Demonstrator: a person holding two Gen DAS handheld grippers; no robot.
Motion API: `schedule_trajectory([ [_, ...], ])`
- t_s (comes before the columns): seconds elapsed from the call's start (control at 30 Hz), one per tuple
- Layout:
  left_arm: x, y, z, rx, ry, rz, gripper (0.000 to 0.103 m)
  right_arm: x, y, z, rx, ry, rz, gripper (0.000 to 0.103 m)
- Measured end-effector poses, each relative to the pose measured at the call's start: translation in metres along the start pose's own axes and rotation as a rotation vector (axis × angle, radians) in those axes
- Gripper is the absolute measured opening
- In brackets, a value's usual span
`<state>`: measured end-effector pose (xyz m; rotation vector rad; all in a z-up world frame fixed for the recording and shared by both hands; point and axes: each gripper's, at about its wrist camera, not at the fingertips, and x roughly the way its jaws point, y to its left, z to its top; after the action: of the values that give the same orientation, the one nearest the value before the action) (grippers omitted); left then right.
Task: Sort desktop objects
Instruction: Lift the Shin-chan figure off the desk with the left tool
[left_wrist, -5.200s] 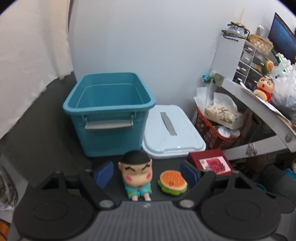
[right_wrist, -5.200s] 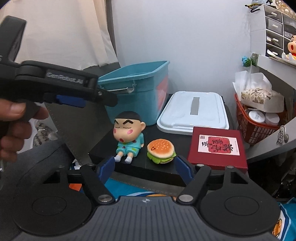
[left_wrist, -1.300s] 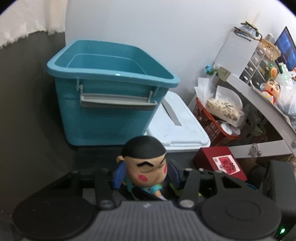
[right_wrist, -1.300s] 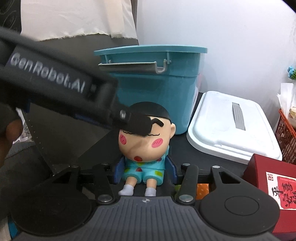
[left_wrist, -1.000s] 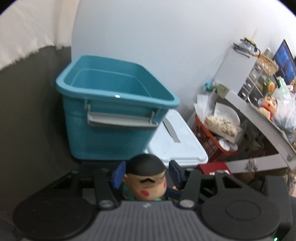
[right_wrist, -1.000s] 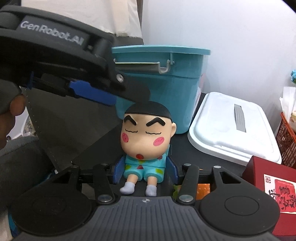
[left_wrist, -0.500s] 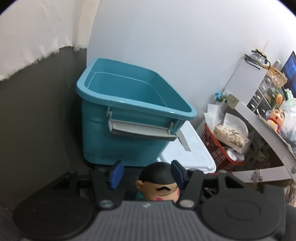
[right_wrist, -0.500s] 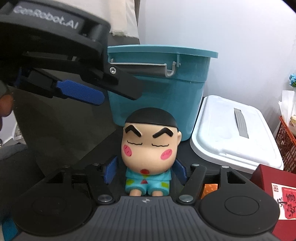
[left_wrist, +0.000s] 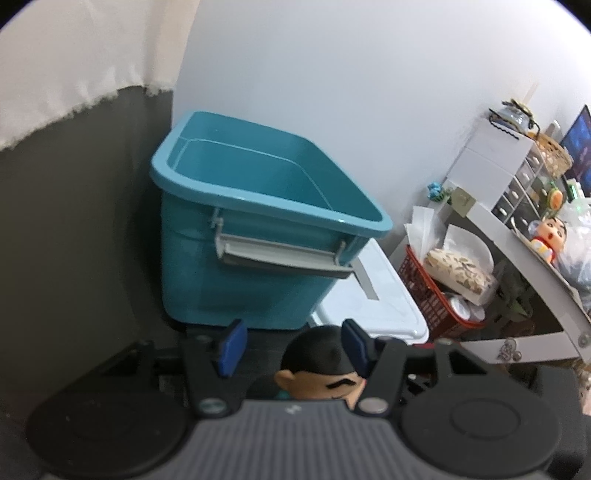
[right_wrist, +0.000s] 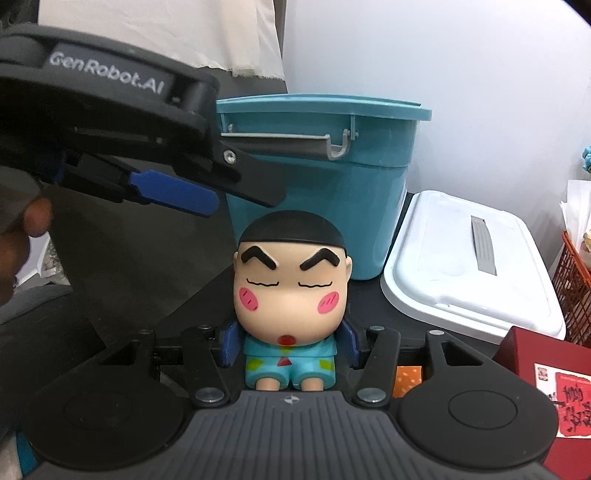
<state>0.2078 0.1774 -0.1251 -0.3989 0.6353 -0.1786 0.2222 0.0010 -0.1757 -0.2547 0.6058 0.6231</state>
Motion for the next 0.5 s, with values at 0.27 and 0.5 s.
schedule_trajectory([
  [0.27,0.007,-0.021,-0.006,0.076,0.02,-0.094,0.067,-0.015,-0.012,0.004,0.011,0.001,0.049,0.056],
  [0.5,0.006,-0.03,-0.009,0.108,0.022,-0.147,0.068,-0.025,-0.026,0.007,0.032,-0.024,0.078,0.056],
])
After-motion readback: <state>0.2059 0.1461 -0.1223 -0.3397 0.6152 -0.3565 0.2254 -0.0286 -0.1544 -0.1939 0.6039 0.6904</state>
